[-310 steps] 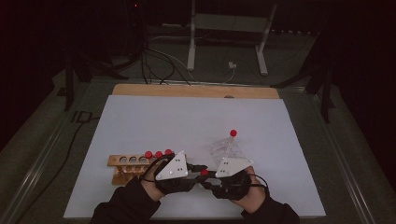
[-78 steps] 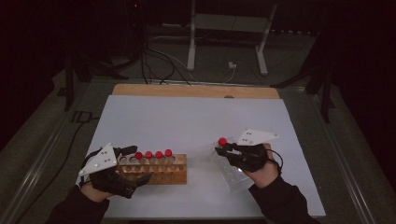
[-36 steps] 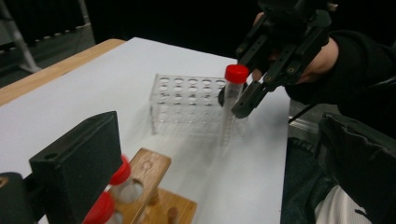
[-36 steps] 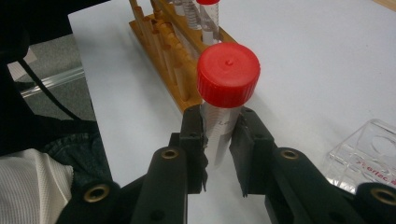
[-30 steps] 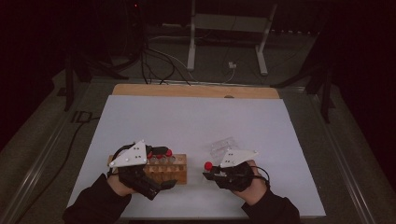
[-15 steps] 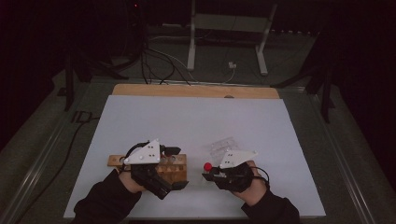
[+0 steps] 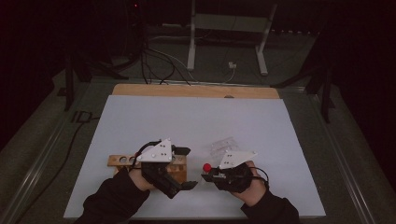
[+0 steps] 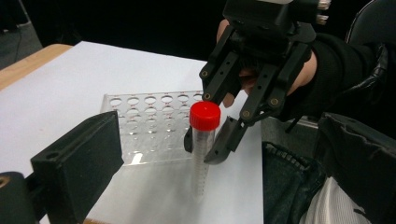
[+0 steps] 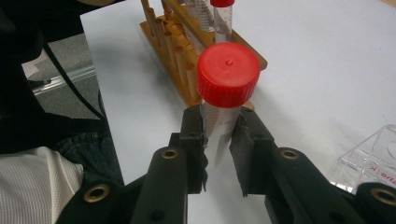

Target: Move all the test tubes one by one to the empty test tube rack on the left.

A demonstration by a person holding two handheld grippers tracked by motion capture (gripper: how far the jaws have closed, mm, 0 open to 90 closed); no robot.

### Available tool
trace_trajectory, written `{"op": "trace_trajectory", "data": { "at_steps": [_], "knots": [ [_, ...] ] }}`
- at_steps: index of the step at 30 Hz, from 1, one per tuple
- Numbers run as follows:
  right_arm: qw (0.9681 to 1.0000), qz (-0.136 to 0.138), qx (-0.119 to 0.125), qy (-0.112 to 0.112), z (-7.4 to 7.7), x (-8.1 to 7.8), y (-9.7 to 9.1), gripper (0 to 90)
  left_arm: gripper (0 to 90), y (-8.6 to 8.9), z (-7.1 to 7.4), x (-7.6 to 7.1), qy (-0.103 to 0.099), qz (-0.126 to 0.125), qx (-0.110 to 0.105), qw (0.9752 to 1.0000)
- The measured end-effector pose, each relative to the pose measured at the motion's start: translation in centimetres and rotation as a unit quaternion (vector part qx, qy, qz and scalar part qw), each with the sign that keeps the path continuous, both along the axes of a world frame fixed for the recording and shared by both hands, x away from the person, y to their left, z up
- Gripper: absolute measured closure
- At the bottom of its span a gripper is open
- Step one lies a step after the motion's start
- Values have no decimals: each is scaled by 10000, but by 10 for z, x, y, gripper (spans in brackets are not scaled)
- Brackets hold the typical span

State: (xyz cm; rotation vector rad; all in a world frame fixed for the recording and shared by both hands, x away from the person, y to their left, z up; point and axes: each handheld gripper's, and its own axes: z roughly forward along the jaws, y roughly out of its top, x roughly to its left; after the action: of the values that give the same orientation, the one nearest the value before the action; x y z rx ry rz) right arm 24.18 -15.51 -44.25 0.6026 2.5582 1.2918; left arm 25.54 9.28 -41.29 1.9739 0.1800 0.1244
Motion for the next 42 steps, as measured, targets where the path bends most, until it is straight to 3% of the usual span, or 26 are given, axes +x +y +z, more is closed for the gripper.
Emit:
{"op": "trace_trajectory", "data": {
  "at_steps": [11,14,21,27,34,42],
  "knots": [
    [10000,33,13,17,0,0,0,755,83,-20,-7,3,34,-139,28,9999],
    [10000,34,16,27,1,-1,-1,755,162,-23,-9,4,36,-159,-9,9999],
    [10000,32,31,20,1,-1,-1,755,257,-26,-11,4,-8,-116,-23,9999],
    [10000,61,27,13,1,-1,-1,755,430,-25,-12,6,-43,-65,-50,10000],
    [9999,104,32,23,2,-2,0,755,537,-28,-15,8,-122,83,44,9999],
    [10000,90,35,-4,2,-2,-1,755,645,-30,-16,8,-135,57,62,9999]
  ]
}}
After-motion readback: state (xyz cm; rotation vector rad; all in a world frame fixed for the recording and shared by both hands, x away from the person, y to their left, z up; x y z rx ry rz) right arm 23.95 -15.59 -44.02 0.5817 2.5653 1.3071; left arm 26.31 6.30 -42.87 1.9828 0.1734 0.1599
